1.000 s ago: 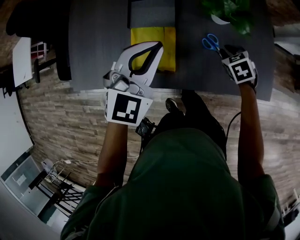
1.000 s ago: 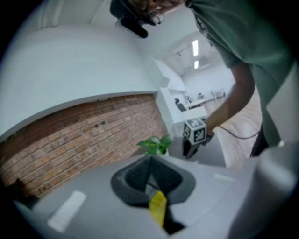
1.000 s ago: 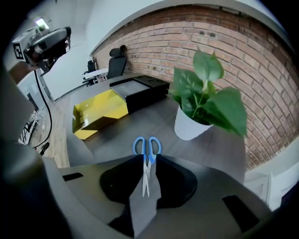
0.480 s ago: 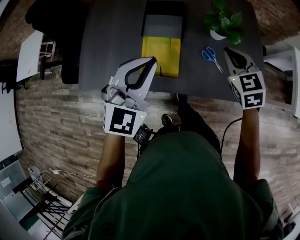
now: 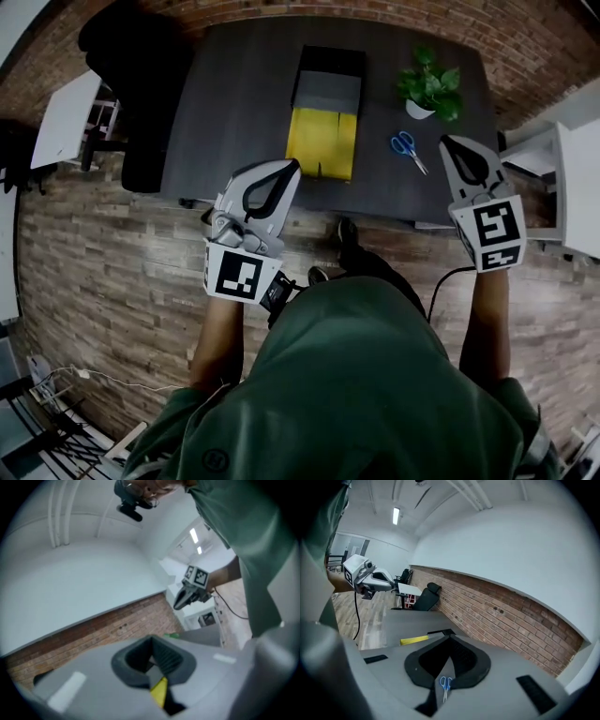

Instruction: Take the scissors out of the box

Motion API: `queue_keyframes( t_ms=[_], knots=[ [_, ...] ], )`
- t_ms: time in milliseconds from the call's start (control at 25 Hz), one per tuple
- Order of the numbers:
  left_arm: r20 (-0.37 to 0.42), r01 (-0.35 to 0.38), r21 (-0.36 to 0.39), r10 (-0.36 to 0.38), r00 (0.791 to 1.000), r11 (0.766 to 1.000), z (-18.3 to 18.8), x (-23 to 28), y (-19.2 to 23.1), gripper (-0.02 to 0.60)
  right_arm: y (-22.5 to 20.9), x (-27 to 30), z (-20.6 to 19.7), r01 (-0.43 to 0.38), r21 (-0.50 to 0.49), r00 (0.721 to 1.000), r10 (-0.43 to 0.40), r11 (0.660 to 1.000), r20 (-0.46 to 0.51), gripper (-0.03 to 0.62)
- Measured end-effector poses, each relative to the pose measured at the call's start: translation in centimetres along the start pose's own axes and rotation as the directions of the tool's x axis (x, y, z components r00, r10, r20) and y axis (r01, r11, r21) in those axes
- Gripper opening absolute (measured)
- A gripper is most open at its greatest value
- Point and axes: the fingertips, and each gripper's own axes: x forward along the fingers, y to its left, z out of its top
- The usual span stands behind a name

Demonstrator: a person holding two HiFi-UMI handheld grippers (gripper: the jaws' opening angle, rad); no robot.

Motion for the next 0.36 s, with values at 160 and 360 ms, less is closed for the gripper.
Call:
queue_keyframes(
  t_ms=[160, 360],
  knots=[
    [0.005, -0.013, -0.017, 0.013, 1.0, 1.0, 0.1, -2.1, -0.2, -0.002, 1.2, -1.8, 0.8, 0.002, -0.011, 1.0, -0.002, 1.0, -0.004, 0.008],
    [-0.003, -0.019, -0.041, 0.018, 1.0, 0.999, -0.1, -5.1, -1.2, -0.002, 3.1, -3.3, 1.1, -0.011, -0.008, 1.0, 0.011, 1.0, -0.021, 0.008]
  ],
)
